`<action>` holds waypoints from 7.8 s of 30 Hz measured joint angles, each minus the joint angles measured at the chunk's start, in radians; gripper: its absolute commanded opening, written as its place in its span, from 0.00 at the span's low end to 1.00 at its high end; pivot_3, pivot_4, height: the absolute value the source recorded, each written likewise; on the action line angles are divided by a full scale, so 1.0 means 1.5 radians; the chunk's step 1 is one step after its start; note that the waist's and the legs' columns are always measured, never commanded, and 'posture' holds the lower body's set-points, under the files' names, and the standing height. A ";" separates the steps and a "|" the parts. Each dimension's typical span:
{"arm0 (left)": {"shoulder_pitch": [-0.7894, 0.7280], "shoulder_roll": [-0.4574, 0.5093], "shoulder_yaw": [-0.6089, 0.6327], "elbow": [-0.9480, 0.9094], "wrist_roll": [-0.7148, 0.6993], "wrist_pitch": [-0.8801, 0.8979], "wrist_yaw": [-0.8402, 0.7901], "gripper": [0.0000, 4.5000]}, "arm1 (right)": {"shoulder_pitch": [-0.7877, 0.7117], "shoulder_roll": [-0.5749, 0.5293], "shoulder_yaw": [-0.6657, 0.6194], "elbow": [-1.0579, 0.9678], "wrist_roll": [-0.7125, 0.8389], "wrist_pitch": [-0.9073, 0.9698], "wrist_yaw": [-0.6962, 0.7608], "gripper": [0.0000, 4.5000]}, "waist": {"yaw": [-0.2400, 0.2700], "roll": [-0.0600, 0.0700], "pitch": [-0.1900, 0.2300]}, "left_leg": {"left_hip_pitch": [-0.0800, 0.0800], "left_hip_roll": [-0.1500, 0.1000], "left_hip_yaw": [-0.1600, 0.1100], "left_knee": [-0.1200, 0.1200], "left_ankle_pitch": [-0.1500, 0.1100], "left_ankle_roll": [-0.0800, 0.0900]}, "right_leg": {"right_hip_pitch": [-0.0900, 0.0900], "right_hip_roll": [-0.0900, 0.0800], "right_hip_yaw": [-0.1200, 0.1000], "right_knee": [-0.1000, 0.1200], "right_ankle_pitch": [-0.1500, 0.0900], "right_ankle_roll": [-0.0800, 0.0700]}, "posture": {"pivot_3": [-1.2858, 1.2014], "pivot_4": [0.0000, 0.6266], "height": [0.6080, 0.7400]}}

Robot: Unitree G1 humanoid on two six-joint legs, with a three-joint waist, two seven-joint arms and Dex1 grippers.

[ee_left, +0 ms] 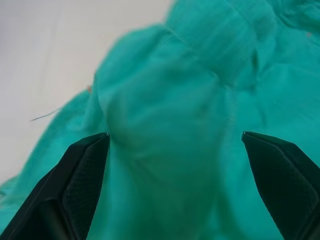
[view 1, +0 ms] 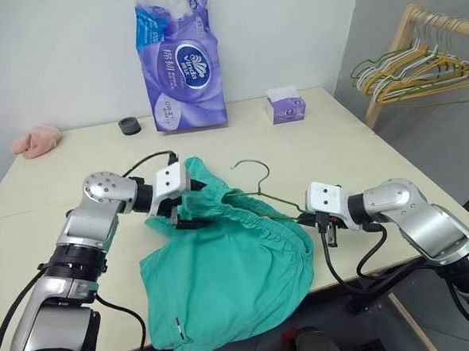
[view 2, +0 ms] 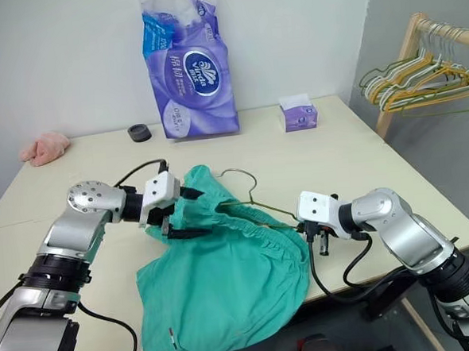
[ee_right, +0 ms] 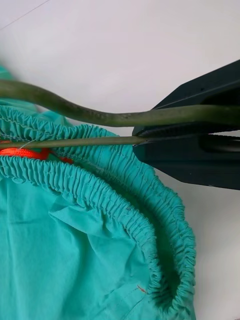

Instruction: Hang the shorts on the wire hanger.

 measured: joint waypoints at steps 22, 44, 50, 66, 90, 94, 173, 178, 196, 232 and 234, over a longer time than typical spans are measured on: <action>0.038 -0.038 -0.001 -0.036 0.013 0.025 -0.008 0.00 | -0.001 -0.004 -0.010 -0.016 -0.029 -0.069 0.034 0.00 | -0.007 0.000 0.000 | 0.000 0.000 0.000 0.000 0.000 0.000 | 0.000 0.000 0.000 0.000 0.000 0.000 | 0.43 0.00 1.00; 0.039 -0.062 0.036 -0.020 -0.016 0.085 0.097 0.00 | 0.396 0.040 -0.344 -0.201 0.176 0.104 -0.075 0.99 | 0.009 -0.002 -0.002 | 0.001 0.000 0.000 0.001 -0.001 0.001 | 0.002 0.000 0.000 0.001 0.000 0.000 | 0.42 0.00 1.00; 0.028 -0.062 0.039 -0.018 -0.018 0.088 0.097 0.00 | 0.428 0.121 -0.312 -0.268 0.215 0.194 -0.181 0.99 | 0.009 -0.001 -0.002 | 0.001 0.000 0.000 0.002 -0.001 0.001 | 0.002 0.000 0.000 0.000 0.000 0.000 | 0.42 0.00 1.00; 0.023 -0.067 0.041 -0.012 -0.021 0.092 0.102 0.00 | 0.325 0.223 -0.206 -0.196 0.223 0.300 -0.319 0.64 | 0.009 -0.001 -0.002 | 0.001 0.000 0.000 0.002 -0.001 0.001 | 0.001 0.000 0.000 0.000 0.000 0.000 | 0.43 0.00 1.00; 0.047 -0.020 0.040 -0.084 -0.076 0.178 0.032 0.00 | 0.201 0.004 -0.210 -0.043 0.120 0.090 -0.269 0.00 | 0.007 -0.001 -0.002 | 0.001 0.000 0.001 0.001 -0.001 0.001 | 0.001 0.001 0.000 0.000 0.000 0.001 | 0.43 0.00 1.00; 0.047 -0.015 0.040 -0.095 -0.091 0.203 0.018 0.00 | 0.166 -0.001 -0.213 0.005 0.146 0.106 -0.221 0.00 | 0.003 -0.001 -0.002 | 0.000 0.000 0.001 0.001 -0.001 0.001 | 0.001 0.000 0.000 0.000 0.000 0.000 | 0.43 0.00 1.00; 0.072 -0.107 -0.082 -0.021 0.124 -0.018 0.152 0.00 | 0.113 -0.028 -0.133 -0.057 0.112 0.184 -0.152 1.00 | -0.011 0.000 -0.002 | 0.000 0.000 0.001 0.001 -0.001 0.001 | 0.001 -0.001 0.000 -0.001 0.000 0.001 | 0.41 0.00 1.00; 0.069 -0.107 -0.082 -0.019 0.130 -0.021 0.151 0.00 | 0.063 0.002 -0.059 0.037 0.066 0.125 -0.142 1.00 | -0.013 0.000 -0.002 | 0.000 -0.001 0.001 0.001 -0.001 0.001 | 0.001 -0.001 0.000 -0.001 0.000 0.001 | 0.41 0.00 1.00; 0.066 -0.105 -0.082 -0.020 0.131 -0.019 0.150 0.00 | -0.085 0.034 0.088 0.231 -0.095 -0.078 0.038 0.71 | -0.020 0.000 -0.002 | 0.000 -0.001 0.000 0.001 -0.001 0.001 | 0.001 -0.001 0.000 -0.001 0.000 0.001 | 0.42 0.00 1.00; 0.040 -0.060 0.048 0.052 -0.020 0.107 0.079 0.84 | -0.020 -0.005 -0.021 0.086 -0.072 -0.016 0.110 0.00 | -0.026 0.001 -0.002 | 0.000 -0.001 0.000 0.001 0.000 0.000 | 0.000 -0.001 0.000 0.000 0.000 0.001 | 0.41 0.00 1.00; 0.040 -0.069 0.041 0.062 -0.008 0.092 0.086 0.84 | -0.019 -0.006 -0.023 0.079 -0.072 -0.011 0.109 0.00 | -0.025 0.001 -0.002 | 0.000 -0.001 0.000 0.001 0.000 0.000 | 0.000 -0.001 0.000 0.000 0.000 0.001 | 0.41 0.00 1.00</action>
